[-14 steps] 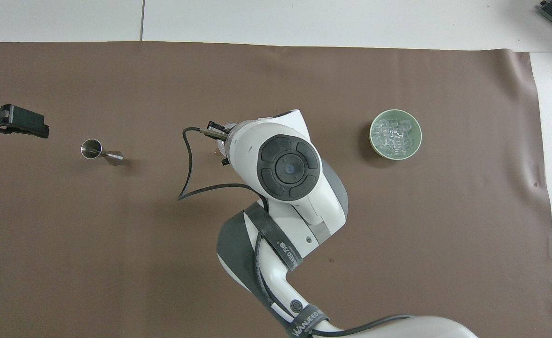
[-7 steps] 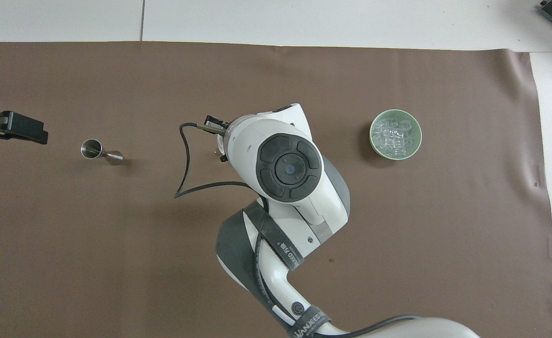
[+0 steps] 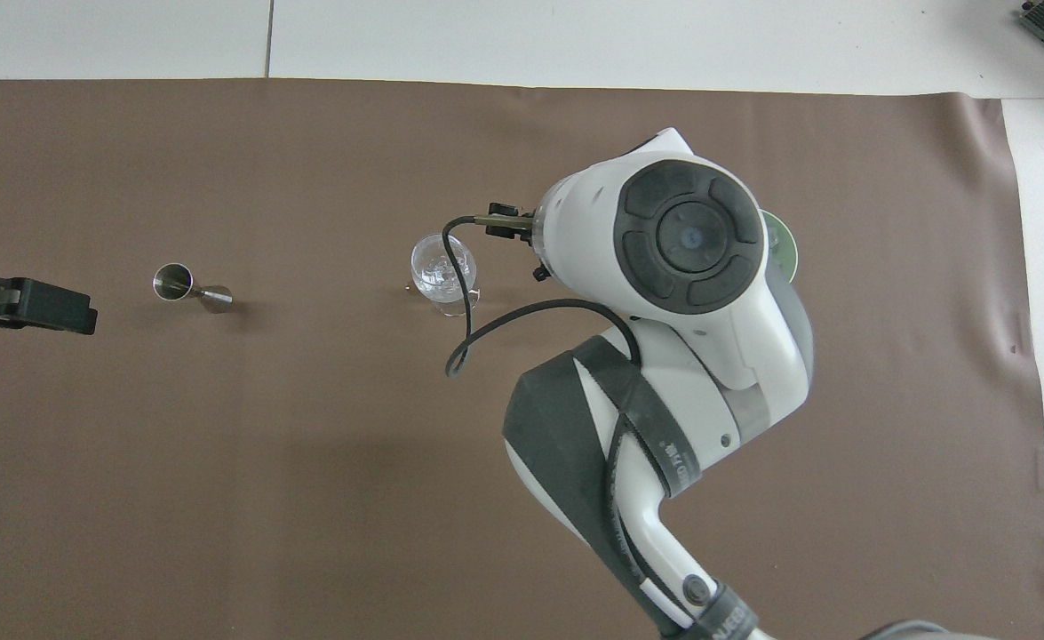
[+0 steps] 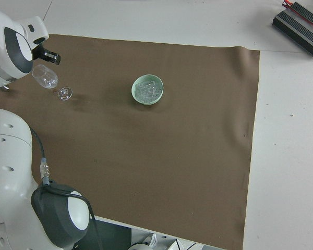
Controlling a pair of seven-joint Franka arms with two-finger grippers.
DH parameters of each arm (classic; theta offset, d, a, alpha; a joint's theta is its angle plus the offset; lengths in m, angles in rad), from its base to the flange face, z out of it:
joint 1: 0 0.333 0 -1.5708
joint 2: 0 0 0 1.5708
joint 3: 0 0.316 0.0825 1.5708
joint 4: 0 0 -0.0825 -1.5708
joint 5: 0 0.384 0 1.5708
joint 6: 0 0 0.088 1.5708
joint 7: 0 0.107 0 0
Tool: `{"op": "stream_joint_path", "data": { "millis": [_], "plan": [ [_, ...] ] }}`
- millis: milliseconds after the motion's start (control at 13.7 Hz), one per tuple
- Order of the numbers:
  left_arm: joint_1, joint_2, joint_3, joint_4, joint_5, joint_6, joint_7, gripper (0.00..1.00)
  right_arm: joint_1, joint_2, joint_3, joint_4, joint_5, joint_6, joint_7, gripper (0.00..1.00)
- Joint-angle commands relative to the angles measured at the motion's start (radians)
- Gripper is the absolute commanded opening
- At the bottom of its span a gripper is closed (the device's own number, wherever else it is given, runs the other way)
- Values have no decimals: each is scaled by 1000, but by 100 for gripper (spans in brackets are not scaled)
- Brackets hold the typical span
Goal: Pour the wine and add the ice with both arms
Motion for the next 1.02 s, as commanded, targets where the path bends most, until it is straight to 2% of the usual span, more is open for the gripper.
{"op": "stream_joint_path", "data": {
  "millis": [0,218,364,437,801,947],
  "plan": [
    [8,-43,3,-64,16,30,13,100,-78,-97,13,-88,0,-92,-159,55],
    [28,-35,2,-53,16,32,13,100,-172,-146,13,-88,15,-218,-334,72],
    [12,-35,5,-50,16,32,13,100,-223,-175,13,-88,18,-272,-419,88],
    [5,-35,11,-49,16,33,13,100,-246,-190,13,-88,18,-301,-448,100],
    [-25,-40,22,-52,17,6,12,100,-339,-224,11,-81,18,-402,-511,100],
    [-15,-40,22,-49,16,6,10,100,-425,-244,11,-82,17,-457,-573,100]
  ]
}}
